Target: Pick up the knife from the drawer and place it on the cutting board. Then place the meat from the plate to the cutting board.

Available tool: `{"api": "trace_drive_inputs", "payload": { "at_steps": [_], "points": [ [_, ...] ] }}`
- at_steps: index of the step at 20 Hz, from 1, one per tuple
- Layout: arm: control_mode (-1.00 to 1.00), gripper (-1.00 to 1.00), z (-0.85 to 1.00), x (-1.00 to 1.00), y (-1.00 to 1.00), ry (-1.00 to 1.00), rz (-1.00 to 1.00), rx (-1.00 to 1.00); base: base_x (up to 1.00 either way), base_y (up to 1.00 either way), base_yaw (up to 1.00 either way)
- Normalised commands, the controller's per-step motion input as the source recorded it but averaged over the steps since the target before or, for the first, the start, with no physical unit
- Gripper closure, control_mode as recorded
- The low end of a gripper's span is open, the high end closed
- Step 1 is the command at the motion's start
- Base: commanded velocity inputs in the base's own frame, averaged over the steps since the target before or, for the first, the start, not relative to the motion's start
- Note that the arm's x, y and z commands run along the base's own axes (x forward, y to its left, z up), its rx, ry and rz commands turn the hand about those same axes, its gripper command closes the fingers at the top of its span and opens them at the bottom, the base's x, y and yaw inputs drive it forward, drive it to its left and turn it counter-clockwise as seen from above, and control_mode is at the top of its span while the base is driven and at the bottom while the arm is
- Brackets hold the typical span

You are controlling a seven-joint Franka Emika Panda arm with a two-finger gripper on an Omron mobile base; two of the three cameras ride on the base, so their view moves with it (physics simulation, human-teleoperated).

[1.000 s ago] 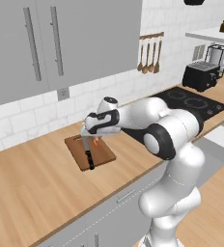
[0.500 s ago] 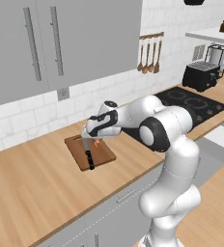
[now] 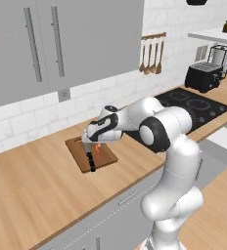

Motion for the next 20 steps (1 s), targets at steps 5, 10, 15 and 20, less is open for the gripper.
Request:
{"api": "trace_drive_inputs", "payload": {
  "at_steps": [5,10,15,20],
  "points": [
    [-1.0,-1.0,0.15,0.0,-0.04,0.0,0.0,0.02,0.0,0.0,0.0],
    [-1.0,-1.0,0.36,-0.02,0.0,-0.01,0.0,0.01,0.0,0.0,0.0],
    [-1.0,-1.0,0.35,-0.04,-0.07,-0.06,-0.02,0.0,0.0,0.0,0.0],
    [-1.0,-1.0,0.44,-0.32,-0.25,-0.15,-0.01,-0.04,0.0,0.0,0.0]
  ]
}}
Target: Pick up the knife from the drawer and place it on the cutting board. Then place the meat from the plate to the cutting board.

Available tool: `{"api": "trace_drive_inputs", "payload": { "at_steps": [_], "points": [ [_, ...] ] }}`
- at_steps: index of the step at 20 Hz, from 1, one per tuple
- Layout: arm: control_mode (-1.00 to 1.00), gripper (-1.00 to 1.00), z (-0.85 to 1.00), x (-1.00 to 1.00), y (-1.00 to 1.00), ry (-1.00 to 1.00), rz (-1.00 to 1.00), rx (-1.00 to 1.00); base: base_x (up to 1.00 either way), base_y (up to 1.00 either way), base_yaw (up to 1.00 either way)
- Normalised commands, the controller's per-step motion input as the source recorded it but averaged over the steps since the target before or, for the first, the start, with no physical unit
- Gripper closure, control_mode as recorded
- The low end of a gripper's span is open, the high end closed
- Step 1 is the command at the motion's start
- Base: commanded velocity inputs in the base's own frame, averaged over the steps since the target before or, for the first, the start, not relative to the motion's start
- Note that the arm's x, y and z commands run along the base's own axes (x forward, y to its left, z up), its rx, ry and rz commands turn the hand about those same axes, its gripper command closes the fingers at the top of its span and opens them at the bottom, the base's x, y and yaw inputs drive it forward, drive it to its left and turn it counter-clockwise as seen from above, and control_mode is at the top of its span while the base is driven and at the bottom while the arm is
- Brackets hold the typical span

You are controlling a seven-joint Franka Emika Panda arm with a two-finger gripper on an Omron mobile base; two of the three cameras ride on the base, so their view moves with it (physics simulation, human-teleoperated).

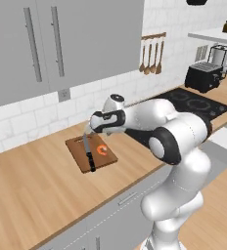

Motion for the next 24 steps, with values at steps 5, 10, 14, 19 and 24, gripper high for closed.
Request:
{"api": "trace_drive_inputs", "payload": {
  "at_steps": [5,10,14,19,24],
  "points": [
    [-1.0,-1.0,0.44,-0.88,-0.23,-0.19,0.0,-0.01,0.0,0.0,0.0],
    [-1.0,-1.0,0.41,-1.0,-0.23,-0.18,0.0,0.0,0.0,0.0,0.0],
    [-1.0,-1.0,0.54,-0.99,-0.25,-0.21,0.0,0.0,0.0,0.0,0.0],
    [-1.0,-1.0,0.95,-0.69,-0.08,-0.2,0.04,0.0,0.0,0.0,0.0],
    [-1.0,-1.0,0.98,-0.63,-0.09,-0.12,0.04,0.0,0.0,0.0,0.0]
  ]
}}
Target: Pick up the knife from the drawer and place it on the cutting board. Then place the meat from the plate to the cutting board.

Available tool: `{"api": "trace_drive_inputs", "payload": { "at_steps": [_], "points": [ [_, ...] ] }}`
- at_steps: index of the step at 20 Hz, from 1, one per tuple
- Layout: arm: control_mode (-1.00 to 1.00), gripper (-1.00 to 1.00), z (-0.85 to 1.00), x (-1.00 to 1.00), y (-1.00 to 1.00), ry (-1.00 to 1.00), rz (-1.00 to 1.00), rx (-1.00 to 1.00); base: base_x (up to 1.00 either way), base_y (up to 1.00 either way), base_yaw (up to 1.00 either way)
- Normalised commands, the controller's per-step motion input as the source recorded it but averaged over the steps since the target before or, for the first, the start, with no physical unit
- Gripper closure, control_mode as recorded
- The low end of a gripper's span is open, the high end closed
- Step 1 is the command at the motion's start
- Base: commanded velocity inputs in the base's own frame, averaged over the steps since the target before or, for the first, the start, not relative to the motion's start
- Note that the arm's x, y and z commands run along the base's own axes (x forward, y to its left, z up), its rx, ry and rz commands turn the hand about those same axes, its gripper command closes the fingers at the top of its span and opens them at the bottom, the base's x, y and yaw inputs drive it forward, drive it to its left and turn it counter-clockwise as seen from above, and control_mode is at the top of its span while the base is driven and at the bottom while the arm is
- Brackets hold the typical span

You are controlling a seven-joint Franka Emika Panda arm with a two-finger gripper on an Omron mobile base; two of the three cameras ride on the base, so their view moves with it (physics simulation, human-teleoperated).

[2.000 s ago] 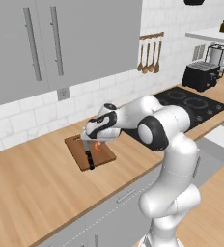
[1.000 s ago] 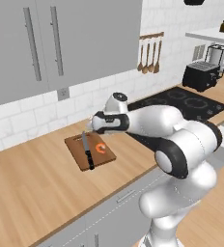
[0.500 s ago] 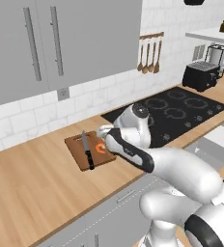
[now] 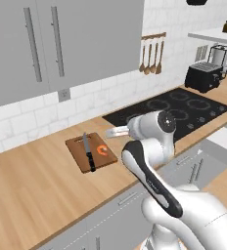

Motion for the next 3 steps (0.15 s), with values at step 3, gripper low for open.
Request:
{"api": "trace_drive_inputs", "payload": {
  "at_steps": [3],
  "points": [
    [-1.0,-1.0,0.99,-0.65,-0.09,-0.08,0.04,0.0,0.0,0.0,0.0]
  ]
}}
